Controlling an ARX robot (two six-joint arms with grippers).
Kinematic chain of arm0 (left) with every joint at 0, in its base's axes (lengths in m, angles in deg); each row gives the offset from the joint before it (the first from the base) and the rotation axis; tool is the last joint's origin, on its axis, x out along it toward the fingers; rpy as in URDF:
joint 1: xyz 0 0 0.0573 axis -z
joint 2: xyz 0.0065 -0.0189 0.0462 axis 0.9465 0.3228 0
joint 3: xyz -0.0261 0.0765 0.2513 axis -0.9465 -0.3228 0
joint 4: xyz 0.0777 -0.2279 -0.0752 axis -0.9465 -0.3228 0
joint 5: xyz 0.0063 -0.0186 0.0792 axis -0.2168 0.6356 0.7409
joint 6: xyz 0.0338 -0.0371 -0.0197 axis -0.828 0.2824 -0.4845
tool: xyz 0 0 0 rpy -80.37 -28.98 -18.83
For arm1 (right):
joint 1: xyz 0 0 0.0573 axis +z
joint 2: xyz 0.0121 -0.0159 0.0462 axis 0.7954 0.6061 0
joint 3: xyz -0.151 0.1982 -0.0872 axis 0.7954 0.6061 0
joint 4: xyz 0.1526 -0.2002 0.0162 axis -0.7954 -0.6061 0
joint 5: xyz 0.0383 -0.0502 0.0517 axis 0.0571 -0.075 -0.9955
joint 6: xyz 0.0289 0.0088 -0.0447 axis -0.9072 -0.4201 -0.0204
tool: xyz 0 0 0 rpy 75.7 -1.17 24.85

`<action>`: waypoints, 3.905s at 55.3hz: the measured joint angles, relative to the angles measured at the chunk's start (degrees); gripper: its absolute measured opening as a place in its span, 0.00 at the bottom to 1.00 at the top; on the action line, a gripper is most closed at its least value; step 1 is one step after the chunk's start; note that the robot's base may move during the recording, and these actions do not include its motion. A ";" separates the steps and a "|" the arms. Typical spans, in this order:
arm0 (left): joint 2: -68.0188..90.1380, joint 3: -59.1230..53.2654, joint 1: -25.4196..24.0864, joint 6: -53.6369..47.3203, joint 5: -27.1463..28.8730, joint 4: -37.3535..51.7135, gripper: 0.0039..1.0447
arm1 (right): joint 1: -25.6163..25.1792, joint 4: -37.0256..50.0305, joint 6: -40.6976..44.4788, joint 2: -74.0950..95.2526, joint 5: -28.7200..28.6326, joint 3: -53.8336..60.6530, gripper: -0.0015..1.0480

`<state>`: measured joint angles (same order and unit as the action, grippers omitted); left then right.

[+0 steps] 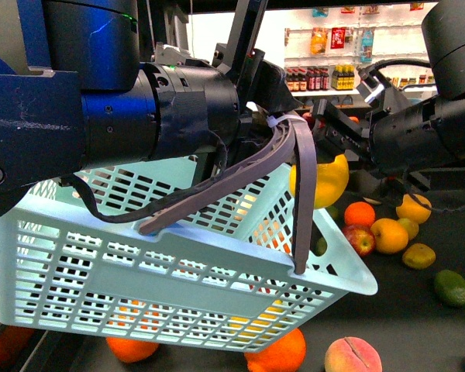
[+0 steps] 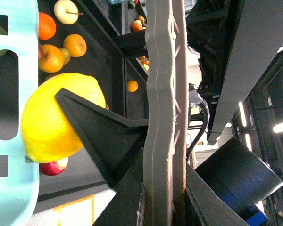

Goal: Pick lemon from shelf

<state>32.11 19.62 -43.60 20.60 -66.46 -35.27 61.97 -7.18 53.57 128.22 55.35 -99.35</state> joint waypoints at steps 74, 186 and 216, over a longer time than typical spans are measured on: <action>0.02 0.04 -0.04 0.22 -0.02 -0.04 0.11 | 7.74 -4.81 30.86 -86.44 54.40 53.22 0.91; 0.09 0.20 -2.69 -5.81 13.59 6.14 0.11 | -9.14 -8.41 27.67 -108.56 22.16 69.09 0.93; 4.39 1.55 -23.93 14.23 38.56 23.52 0.10 | -9.14 -8.41 27.65 -108.59 22.16 69.09 0.93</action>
<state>36.50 21.18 -67.53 34.83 -27.90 -11.75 52.83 -15.59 81.22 19.63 77.52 -30.26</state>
